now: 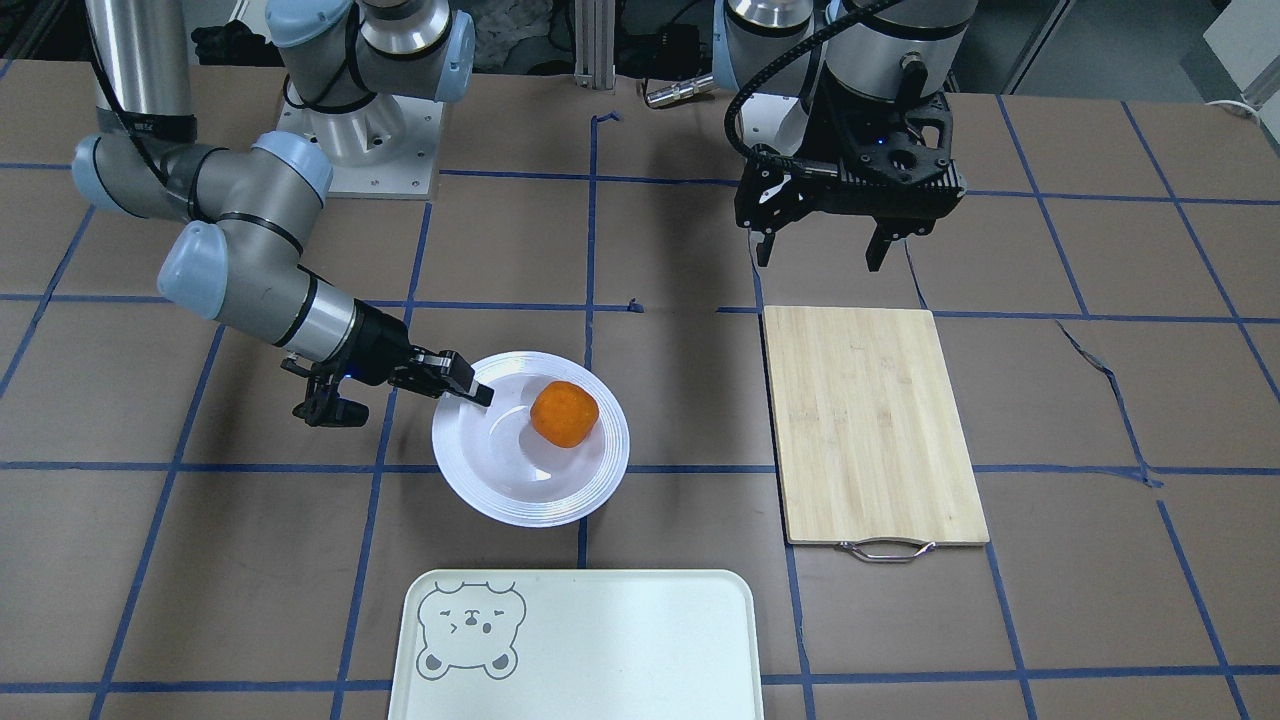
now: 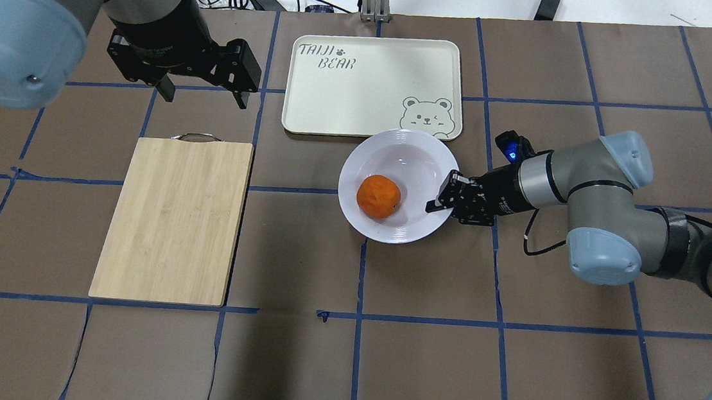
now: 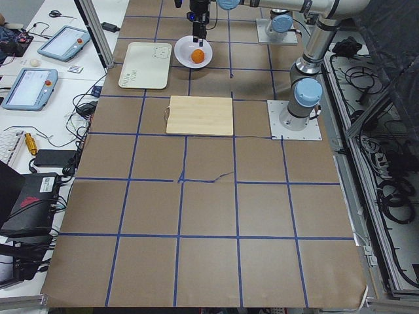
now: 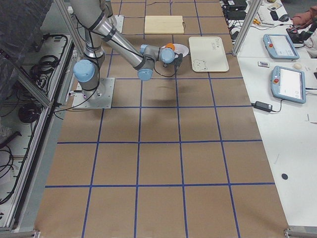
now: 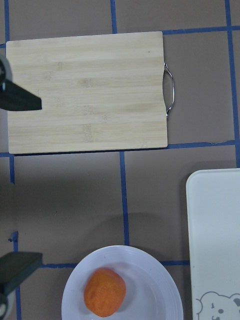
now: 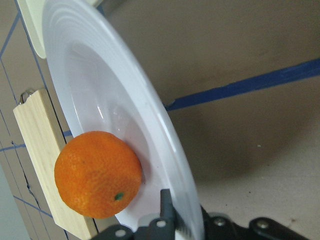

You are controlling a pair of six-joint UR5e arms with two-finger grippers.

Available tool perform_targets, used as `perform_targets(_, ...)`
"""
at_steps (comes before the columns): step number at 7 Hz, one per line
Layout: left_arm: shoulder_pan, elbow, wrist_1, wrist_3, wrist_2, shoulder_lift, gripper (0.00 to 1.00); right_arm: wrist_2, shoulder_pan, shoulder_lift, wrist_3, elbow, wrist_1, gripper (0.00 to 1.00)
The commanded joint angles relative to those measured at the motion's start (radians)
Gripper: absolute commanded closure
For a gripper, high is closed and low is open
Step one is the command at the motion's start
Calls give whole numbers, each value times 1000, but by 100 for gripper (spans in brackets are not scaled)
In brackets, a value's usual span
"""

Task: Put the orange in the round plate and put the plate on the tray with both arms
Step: 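Lift the bowl by its rim with the right gripper onto the bear tray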

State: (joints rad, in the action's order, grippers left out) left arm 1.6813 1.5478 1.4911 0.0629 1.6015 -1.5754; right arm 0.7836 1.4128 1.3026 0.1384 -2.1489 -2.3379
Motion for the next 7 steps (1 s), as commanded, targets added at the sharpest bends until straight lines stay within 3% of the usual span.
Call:
perform_targets(1, 0, 0, 0, 0, 2, 0, 0, -3, 3, -15, 79, 158, 125, 100)
perform_targets(3, 0, 0, 2, 0, -2, 3, 0, -40, 6, -142, 69, 298, 148, 100)
perform_targets(4, 0, 0, 2, 0, 5, 3, 0, -99, 33, -216, 76, 372, 140, 100)
perform_targets(7, 0, 0, 2, 0, 3, 2, 0, -119, 122, -438, 192, 713, 138, 100)
